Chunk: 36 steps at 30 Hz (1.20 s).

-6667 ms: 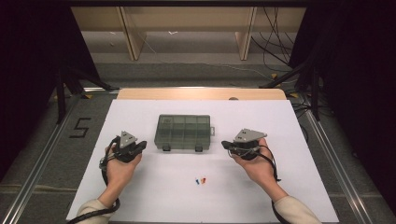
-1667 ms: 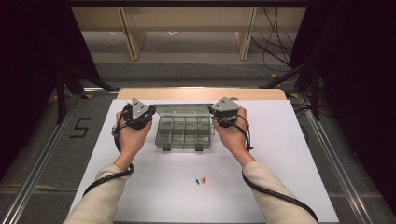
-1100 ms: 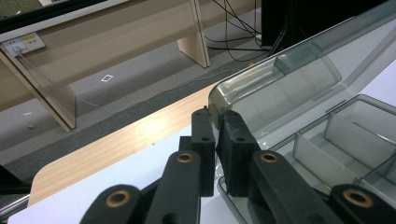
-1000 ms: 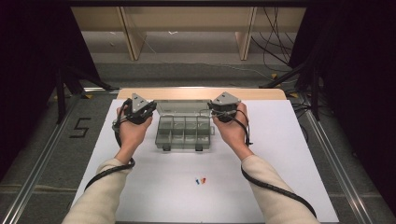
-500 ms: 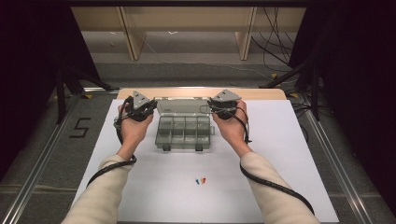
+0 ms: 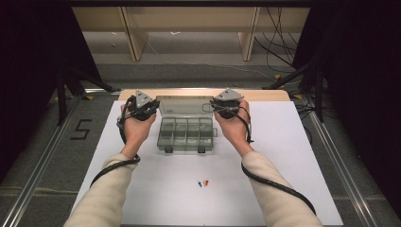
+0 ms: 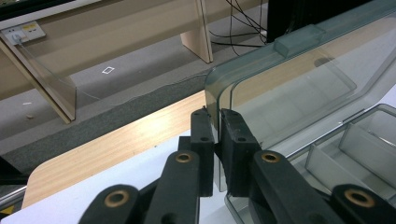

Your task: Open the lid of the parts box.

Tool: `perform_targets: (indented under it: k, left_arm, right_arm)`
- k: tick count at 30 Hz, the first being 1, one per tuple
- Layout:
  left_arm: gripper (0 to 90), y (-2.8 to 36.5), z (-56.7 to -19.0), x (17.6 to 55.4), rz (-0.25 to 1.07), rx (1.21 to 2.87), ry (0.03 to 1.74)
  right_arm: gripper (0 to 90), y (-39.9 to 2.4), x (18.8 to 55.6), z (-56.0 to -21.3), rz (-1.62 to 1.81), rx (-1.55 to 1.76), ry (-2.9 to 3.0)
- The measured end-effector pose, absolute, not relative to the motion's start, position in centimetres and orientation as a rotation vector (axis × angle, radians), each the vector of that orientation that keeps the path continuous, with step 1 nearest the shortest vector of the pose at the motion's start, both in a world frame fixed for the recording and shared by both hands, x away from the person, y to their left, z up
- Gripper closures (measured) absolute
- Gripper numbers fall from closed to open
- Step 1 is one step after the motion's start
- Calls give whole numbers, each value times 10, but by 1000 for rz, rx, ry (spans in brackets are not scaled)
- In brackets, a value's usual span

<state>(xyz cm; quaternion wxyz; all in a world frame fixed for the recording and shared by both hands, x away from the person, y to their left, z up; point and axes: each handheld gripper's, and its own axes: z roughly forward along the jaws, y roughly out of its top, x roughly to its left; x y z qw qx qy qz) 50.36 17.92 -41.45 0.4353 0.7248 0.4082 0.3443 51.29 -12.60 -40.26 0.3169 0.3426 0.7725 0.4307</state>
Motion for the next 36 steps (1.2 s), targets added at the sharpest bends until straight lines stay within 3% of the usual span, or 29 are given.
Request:
perform_targets:
  k: [36]
  left_arm:
    - [841, 176, -417, 521, 824, 1761, 1069]
  right_arm:
    - [827, -123, 531, -407, 1132, 988, 2002]
